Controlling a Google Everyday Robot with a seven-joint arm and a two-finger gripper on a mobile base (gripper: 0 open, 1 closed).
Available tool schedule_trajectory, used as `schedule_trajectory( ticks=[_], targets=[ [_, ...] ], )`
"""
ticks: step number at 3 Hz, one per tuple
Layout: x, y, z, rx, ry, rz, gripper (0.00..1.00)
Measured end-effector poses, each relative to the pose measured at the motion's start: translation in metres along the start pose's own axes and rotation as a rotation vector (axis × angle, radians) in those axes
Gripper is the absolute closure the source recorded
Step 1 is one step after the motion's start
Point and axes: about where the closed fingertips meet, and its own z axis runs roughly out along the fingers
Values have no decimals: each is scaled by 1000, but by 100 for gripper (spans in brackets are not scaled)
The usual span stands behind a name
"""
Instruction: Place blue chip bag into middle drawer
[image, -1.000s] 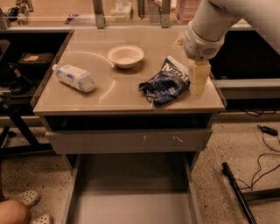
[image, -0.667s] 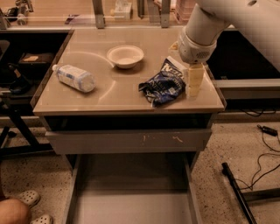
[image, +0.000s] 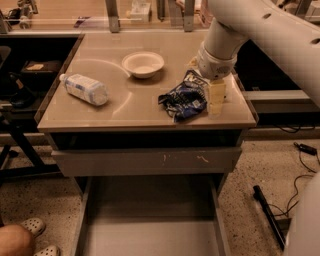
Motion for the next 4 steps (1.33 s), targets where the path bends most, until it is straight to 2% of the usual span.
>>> schedule_trajectory(
  ticks=[1,2,4],
  targets=[
    [-2,-4,15,-24,-11,-18,0],
    [-2,-4,16,-25,-11,-18,19],
    [-2,-4,16,-25,-11,-18,65]
  ],
)
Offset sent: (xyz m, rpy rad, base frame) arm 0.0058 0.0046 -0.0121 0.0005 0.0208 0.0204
